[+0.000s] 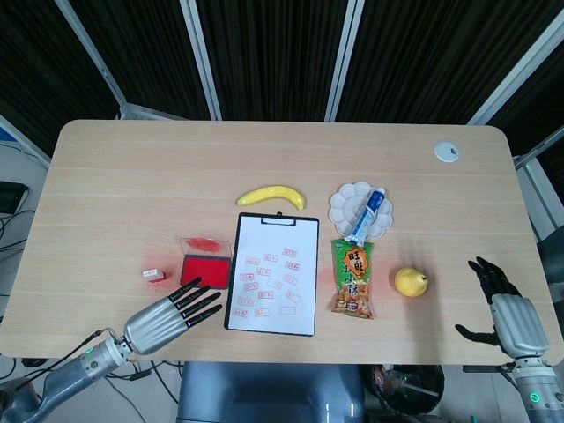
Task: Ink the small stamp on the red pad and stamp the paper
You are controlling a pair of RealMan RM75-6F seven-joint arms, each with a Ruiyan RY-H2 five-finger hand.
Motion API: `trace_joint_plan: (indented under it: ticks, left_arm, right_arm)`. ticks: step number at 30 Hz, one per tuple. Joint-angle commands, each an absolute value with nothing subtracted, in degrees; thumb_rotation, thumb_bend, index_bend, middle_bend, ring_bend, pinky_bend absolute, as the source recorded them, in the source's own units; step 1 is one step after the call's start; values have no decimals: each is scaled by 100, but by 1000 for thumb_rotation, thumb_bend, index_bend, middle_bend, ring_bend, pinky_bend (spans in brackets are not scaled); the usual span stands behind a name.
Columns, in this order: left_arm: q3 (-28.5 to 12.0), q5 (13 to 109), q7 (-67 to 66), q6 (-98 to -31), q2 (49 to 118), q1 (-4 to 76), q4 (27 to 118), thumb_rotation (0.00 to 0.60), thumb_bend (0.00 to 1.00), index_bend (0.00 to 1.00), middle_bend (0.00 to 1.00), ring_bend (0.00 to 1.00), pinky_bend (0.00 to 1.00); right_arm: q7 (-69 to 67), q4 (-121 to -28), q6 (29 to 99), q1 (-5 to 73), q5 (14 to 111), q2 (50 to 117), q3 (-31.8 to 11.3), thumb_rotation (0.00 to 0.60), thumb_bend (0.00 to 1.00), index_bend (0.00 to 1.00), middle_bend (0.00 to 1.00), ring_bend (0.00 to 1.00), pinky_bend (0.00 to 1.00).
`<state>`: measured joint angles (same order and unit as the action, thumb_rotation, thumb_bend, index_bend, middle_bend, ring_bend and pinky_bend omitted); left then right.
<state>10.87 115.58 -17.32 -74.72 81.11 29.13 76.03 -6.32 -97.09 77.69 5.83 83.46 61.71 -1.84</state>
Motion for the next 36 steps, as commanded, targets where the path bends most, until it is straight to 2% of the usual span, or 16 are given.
trace_joint_plan:
  ticks: [1, 36]
  left_arm:
    - [1089, 11545, -1729, -7459, 8109, 2914, 7609, 600, 84, 0, 0, 0, 0]
    - [1063, 11386, -1851, -7242, 8124, 2942, 7739, 600, 87, 0, 0, 0, 0]
  right_arm:
    - [-639, -9711, 7764, 584, 8340, 6168, -184, 600, 46, 75, 0, 0, 220]
    - [-733, -9680, 7790, 550, 8353, 6117, -171, 600, 46, 76, 0, 0, 220]
